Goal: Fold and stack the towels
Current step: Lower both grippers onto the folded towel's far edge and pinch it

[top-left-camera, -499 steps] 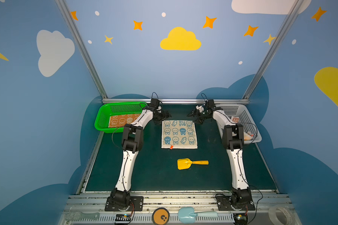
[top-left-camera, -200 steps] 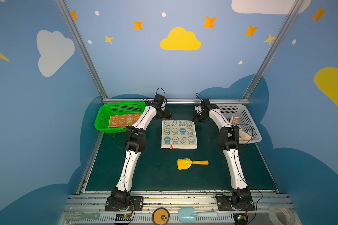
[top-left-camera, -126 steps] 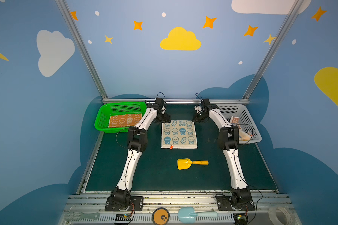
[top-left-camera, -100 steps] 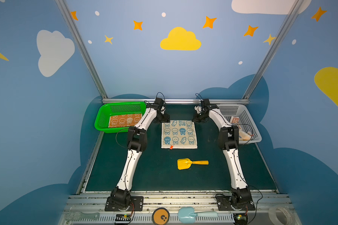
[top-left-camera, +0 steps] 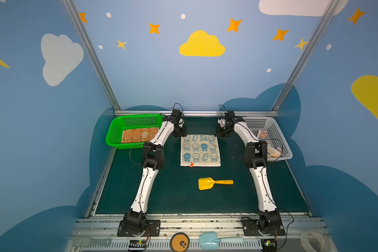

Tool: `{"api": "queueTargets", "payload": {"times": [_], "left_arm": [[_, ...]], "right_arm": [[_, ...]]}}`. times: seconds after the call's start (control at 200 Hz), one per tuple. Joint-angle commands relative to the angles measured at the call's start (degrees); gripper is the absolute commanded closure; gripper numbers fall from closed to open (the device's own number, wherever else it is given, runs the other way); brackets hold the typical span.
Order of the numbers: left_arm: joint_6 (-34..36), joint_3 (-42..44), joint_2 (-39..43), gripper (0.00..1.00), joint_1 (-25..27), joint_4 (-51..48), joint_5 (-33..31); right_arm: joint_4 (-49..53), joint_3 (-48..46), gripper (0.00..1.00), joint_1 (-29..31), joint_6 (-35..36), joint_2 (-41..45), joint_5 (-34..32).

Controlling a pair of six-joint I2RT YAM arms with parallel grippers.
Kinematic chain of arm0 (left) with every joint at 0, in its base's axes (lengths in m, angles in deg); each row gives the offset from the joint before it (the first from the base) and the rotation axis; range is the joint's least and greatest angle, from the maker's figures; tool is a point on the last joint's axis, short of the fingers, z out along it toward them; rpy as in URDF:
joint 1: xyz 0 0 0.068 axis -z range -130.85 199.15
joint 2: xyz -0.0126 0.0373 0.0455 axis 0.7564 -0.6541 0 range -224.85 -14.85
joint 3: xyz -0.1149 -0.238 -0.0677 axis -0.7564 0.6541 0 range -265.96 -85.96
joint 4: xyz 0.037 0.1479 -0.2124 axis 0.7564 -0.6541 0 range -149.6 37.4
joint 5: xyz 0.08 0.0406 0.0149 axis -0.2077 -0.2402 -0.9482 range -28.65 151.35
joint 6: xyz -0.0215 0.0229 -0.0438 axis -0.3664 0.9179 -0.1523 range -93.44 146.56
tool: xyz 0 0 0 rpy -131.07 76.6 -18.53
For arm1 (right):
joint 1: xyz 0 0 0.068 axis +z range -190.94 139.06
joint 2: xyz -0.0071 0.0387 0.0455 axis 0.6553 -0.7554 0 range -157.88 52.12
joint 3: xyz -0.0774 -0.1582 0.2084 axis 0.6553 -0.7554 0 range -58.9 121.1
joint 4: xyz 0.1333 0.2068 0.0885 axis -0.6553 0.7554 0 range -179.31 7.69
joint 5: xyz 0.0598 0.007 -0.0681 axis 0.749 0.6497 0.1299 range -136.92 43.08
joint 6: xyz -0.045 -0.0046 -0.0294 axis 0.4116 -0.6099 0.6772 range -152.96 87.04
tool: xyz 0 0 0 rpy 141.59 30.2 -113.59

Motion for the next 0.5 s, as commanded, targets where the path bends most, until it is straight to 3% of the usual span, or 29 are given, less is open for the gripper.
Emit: {"api": "queueTargets", "payload": {"times": [0.0,0.496], "left_arm": [[0.31,-0.56,-1.99,0.67,-0.22,-1.66,0.58],[1.1,-0.48,-1.96,0.85,-1.47,-0.15,0.11]], "right_arm": [[0.84,0.35,1.0,-0.13,0.36,-0.27,0.31],[-0.4,-0.97,1.0,-1.06,-0.65,1.07,2.76]]}}
